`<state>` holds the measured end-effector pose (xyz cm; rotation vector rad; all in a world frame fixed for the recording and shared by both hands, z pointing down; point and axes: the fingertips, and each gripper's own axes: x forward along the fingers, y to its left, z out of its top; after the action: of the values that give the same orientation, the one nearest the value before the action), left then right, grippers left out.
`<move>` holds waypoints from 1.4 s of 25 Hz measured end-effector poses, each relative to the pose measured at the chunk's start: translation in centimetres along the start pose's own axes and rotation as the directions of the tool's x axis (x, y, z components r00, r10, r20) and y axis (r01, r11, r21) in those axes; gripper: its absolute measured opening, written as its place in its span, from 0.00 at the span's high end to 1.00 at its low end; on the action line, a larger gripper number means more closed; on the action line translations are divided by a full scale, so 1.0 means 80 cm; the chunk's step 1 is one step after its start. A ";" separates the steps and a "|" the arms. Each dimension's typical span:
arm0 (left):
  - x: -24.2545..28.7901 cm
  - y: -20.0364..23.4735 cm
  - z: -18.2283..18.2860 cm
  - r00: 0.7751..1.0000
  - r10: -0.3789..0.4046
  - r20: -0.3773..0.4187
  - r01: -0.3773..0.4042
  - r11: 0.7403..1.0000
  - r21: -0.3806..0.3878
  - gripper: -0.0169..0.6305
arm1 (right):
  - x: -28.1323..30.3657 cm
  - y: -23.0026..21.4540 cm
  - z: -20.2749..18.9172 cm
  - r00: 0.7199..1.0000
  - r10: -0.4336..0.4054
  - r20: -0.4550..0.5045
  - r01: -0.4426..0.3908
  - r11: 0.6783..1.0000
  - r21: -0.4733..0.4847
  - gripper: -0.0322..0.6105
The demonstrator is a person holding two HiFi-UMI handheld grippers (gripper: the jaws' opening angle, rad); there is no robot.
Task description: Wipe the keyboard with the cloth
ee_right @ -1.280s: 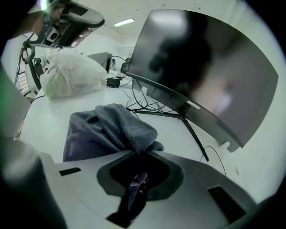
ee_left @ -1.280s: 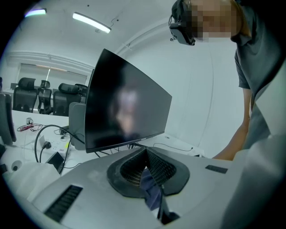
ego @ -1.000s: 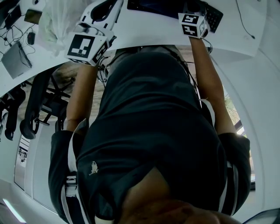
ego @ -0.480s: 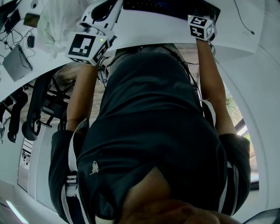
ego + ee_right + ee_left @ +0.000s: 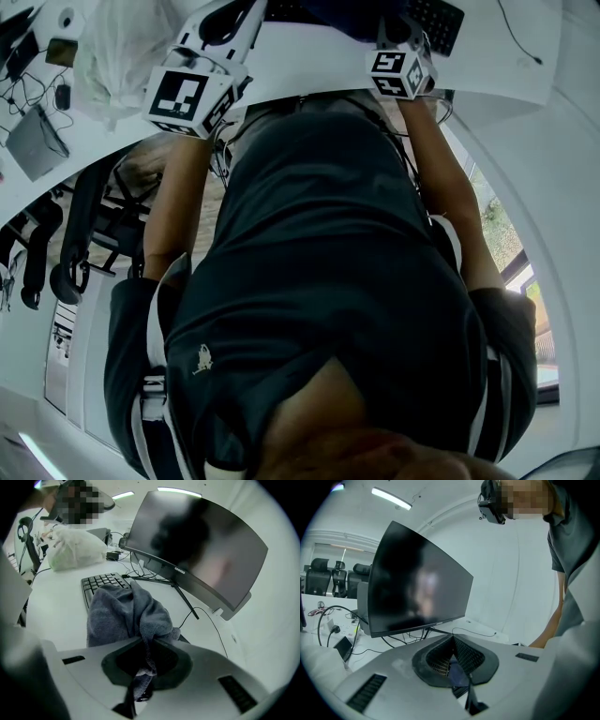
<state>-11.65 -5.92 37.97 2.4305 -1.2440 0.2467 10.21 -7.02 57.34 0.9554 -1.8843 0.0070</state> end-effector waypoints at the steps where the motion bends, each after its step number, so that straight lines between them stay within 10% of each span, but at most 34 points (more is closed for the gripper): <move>1: 0.001 -0.001 0.001 1.000 0.000 0.001 0.000 1.000 0.001 0.96 | -0.001 0.002 -0.001 1.000 0.006 0.003 -0.006 1.000 -0.002 0.90; 35: 0.046 -0.073 0.011 1.000 -0.023 -0.008 0.023 0.999 0.046 0.96 | -0.042 -0.163 -0.168 0.970 -0.158 -0.182 0.198 0.955 0.223 0.90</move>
<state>-4.80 -5.96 36.84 2.4793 -1.2188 0.2812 29.14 -8.70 56.66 1.2500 -1.6655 0.2031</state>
